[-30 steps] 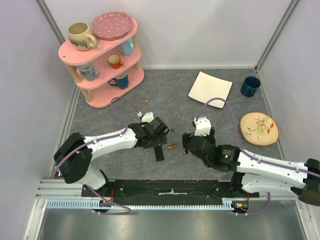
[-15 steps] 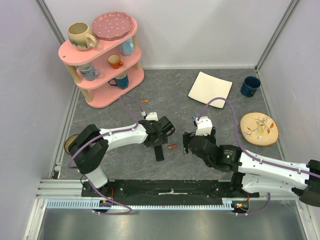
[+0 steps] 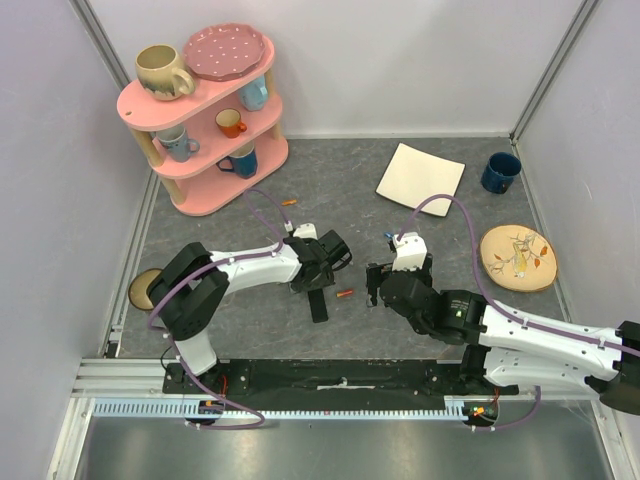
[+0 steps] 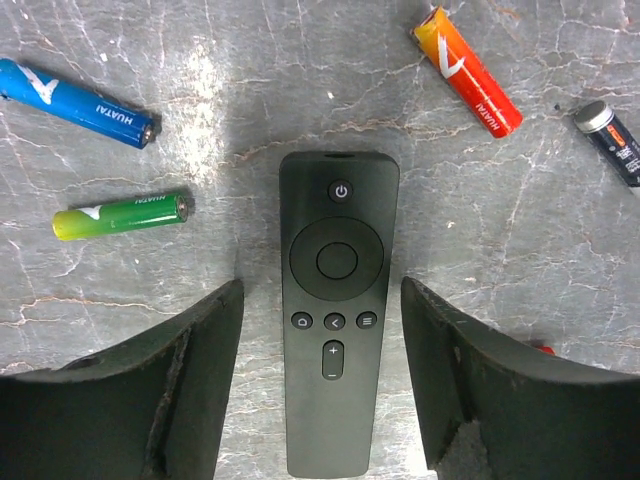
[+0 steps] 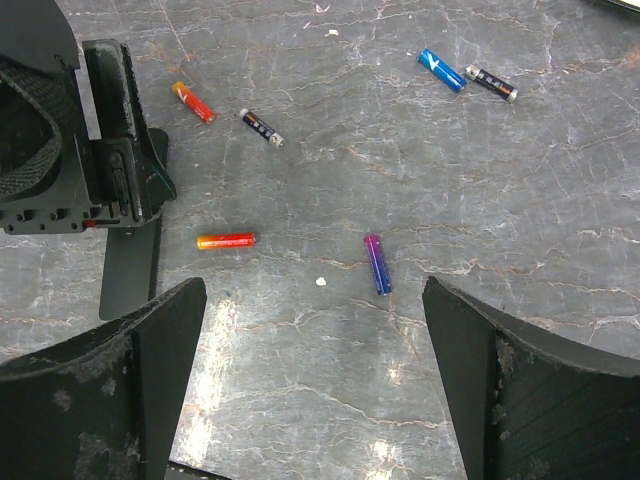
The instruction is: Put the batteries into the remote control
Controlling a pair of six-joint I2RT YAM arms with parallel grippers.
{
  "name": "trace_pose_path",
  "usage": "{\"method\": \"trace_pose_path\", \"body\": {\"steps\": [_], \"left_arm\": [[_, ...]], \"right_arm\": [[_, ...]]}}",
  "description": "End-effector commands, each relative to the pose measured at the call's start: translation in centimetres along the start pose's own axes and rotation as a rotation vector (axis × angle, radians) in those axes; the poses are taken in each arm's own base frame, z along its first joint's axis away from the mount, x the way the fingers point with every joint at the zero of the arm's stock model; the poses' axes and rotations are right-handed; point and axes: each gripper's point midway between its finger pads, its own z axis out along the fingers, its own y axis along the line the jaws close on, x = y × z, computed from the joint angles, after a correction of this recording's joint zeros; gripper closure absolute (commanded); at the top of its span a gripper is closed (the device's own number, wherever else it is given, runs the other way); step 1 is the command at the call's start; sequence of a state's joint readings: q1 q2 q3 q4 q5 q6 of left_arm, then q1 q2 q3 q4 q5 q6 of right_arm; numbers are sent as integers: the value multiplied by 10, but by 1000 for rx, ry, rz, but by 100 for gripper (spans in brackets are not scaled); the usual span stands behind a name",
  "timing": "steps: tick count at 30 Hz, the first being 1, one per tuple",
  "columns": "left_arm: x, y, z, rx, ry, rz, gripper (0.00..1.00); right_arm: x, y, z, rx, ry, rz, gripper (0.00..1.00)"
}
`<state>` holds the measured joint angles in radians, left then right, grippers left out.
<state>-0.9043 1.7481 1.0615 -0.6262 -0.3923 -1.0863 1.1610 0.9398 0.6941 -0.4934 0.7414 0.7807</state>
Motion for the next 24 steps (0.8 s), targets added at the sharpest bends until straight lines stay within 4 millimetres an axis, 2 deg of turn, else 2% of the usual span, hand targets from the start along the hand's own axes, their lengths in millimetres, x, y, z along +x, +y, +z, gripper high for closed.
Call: {"method": "trace_pose_path", "body": {"steps": [1,5,15,16,21,23,24], "left_arm": [[-15,-7,4,10,-57,-38,32],[-11,-3,8,2,-50,-26,39],[1,8,20,-46,-17,-2,44],[2,8,20,-48,-16,0,47],[-1,7,16,-28,-26,0,71],[-6,5,10,-6,-44,1,81],[-13,1,1,26,-63,-9,86]], "right_arm": [[-7,-1,-1,2,-30,28,2],[-9,-3,-1,8,-37,27,2],[-8,-5,-2,12,-36,27,2],[-8,-4,-2,11,-38,31,2],[-11,-5,-4,8,-42,35,2],[-14,-4,-6,3,-43,39,2],[-14,-3,-6,2,-42,34,2]]}}
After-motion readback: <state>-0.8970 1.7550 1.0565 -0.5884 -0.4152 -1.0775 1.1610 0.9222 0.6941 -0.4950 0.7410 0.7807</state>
